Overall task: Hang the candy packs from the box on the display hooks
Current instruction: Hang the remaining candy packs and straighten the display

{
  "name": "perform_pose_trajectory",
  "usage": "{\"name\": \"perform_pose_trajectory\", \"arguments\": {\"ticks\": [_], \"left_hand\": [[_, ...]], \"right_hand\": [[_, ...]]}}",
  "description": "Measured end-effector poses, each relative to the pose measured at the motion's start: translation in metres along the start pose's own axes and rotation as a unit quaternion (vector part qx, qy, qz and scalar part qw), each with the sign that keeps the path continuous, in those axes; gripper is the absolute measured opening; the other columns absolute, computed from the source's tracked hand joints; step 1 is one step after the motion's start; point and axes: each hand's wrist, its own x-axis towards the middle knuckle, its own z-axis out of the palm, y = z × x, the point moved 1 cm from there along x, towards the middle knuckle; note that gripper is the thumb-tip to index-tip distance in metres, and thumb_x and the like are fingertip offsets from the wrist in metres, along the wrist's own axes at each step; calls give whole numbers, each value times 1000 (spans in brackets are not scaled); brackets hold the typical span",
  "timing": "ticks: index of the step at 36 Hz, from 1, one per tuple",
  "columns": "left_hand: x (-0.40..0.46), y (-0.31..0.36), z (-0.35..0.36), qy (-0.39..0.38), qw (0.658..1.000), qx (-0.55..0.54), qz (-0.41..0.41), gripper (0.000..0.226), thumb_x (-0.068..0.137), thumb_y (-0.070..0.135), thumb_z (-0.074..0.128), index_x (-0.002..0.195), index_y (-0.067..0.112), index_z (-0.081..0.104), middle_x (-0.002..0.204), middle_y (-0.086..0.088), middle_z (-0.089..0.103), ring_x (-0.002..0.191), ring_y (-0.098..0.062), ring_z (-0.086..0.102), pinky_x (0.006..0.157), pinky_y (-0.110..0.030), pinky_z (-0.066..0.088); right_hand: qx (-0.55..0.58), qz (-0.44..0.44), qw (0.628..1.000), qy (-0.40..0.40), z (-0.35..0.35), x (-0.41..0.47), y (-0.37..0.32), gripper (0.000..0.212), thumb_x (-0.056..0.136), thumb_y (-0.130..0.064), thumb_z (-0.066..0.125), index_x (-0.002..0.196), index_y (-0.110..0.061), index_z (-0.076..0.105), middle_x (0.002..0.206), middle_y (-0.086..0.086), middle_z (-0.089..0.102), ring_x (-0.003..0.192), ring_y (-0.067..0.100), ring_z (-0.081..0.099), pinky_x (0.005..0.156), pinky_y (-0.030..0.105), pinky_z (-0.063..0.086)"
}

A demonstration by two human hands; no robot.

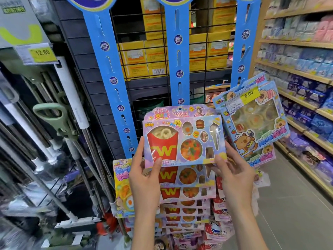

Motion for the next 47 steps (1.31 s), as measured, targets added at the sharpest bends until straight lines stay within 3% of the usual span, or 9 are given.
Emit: {"name": "perform_pose_trajectory", "arguments": {"ticks": [3, 5, 10, 14, 22, 29, 35, 42, 47], "left_hand": [[1, -2, -2, -4, 1000, 3, -2, 59, 92, 19, 65, 142, 46, 45, 145, 20, 51, 118, 3, 60, 94, -34, 56], [0, -3, -3, -8, 1000, 7, -7, 60, 92, 20, 66, 140, 50, 46, 146, 19, 51, 125, -3, 57, 97, -40, 55], [-3, -8, -4, -8, 1000, 16, -10, 62, 86, 29, 67, 139, 53, 47, 146, 16, 51, 125, -5, 57, 95, -42, 56], [-5, -13, -4, -10, 1000, 20, -10, 62, 90, 18, 67, 139, 51, 46, 146, 19, 49, 106, 8, 62, 87, -30, 57], [-11, -28, -1, 9, 999, 41, -28, 64, 92, 11, 67, 136, 52, 45, 143, 10, 53, 121, -1, 58, 89, -25, 57], [-14, -47, -4, 34, 993, 96, -58, 57, 93, 25, 68, 143, 41, 48, 143, 17, 53, 135, -8, 48, 105, -45, 49], [-27, -48, -5, 48, 992, 101, -58, 51, 94, 19, 66, 139, 39, 51, 137, 20, 54, 122, 3, 52, 83, -3, 43], [-56, -78, -17, 56, 988, 120, -77, 29, 96, 18, 64, 125, 20, 62, 108, 7, 66, 95, -8, 66, 78, -27, 57], [-90, -118, -26, -34, 974, 171, -146, 12, 97, 16, 62, 107, 18, 68, 96, 14, 67, 85, 7, 62, 75, -10, 48]], "right_hand": [[-10, -2, 1000, 5, -1, -1, 0, 43, 90, -5, 69, 129, -21, 66, 102, -8, 77, 92, 17, 74, 75, 35, 63], [-12, -1, 1000, 7, -3, -1, 1, 43, 90, -3, 69, 130, -19, 66, 104, -5, 77, 93, 18, 75, 75, 37, 63], [-16, 5, 1000, 10, -7, -1, 3, 42, 90, 0, 68, 127, -19, 67, 102, -7, 77, 90, 17, 75, 71, 34, 63], [-19, 7, 1000, 9, -9, -1, 7, 41, 90, -2, 69, 125, -24, 68, 107, 2, 76, 93, 21, 74, 73, 37, 63], [-37, 22, 999, 14, -12, -3, 27, 40, 89, -10, 72, 112, -43, 70, 118, -2, 74, 105, 19, 71, 87, 48, 60], [-67, 27, 997, 15, -18, -5, 41, 32, 89, -17, 73, 119, -30, 72, 116, -7, 74, 107, 19, 70, 93, 49, 57], [-95, 46, 994, 23, -29, -11, 56, 24, 89, -6, 72, 107, -20, 76, 99, -1, 77, 95, 21, 74, 90, 48, 59], [-137, 112, 984, 20, -52, -33, 88, 12, 89, -12, 73, 95, -23, 74, 97, 9, 75, 86, 18, 74, 81, 40, 61], [-162, 195, 967, 21, -65, -58, 120, 16, 94, -5, 66, 89, -19, 71, 82, 4, 73, 68, 13, 71, 64, 26, 58]]}}
